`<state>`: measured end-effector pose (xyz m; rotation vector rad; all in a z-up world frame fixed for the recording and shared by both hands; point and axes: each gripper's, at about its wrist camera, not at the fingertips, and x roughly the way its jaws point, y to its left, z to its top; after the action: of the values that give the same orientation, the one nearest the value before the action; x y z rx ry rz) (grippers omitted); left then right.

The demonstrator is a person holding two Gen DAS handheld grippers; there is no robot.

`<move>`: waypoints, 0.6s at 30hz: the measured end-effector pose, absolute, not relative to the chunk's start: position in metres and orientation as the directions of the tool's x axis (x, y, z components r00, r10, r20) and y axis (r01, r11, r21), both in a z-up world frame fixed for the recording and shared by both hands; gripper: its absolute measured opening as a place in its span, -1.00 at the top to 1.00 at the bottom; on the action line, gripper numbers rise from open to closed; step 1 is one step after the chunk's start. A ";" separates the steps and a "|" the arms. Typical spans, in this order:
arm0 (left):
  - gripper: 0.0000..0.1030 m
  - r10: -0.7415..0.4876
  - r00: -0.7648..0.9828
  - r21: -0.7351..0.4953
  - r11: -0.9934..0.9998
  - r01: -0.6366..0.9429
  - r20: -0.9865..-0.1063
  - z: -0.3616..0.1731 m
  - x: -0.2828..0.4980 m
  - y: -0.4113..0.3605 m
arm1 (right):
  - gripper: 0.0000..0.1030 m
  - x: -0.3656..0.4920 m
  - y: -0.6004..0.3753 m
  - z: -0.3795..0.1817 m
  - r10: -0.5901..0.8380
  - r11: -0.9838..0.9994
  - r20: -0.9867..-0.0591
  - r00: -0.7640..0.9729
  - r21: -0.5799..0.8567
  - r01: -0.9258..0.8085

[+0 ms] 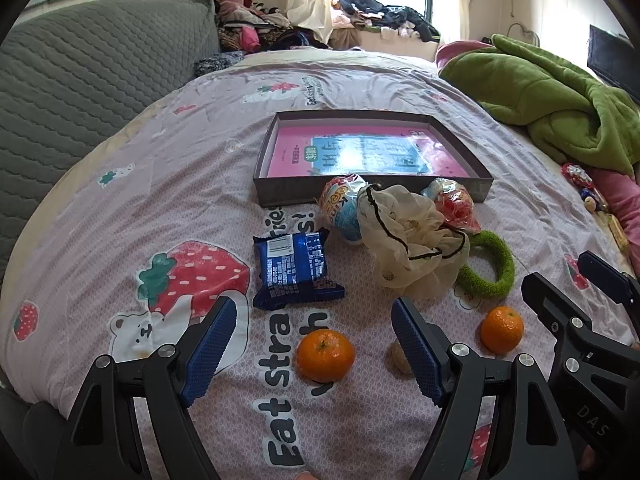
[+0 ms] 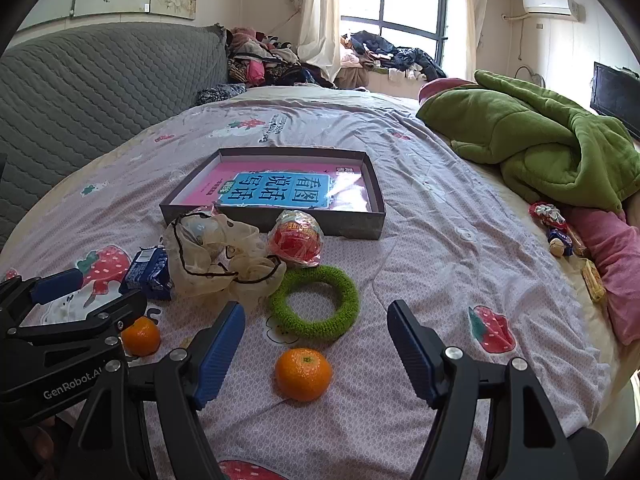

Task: Organize objects
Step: 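Move both grippers forward toward the two small oranges on the sheet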

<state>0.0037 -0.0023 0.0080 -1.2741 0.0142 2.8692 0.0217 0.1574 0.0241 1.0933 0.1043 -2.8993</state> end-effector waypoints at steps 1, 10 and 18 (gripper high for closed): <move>-0.57 -0.001 -0.673 0.007 -1.000 -0.006 -0.740 0.009 0.004 -0.002 | -0.42 0.022 0.157 0.024 -0.013 -0.997 -0.658 -0.753 -0.049 0.060; -0.57 -0.013 -0.686 0.019 -1.000 -0.001 -0.727 0.012 0.006 -0.002 | -0.42 0.025 0.158 0.031 -0.011 -0.997 -0.636 -0.772 -0.052 0.058; -0.57 -0.012 -0.717 0.015 -1.000 0.002 -0.697 0.020 0.010 -0.004 | -0.42 0.030 0.156 0.039 -0.011 -0.996 -0.597 -0.802 -0.060 0.059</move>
<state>0.0098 -0.0038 0.0200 -1.1839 0.0210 2.9176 0.0304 0.1558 0.0390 0.9755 0.1177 -2.9453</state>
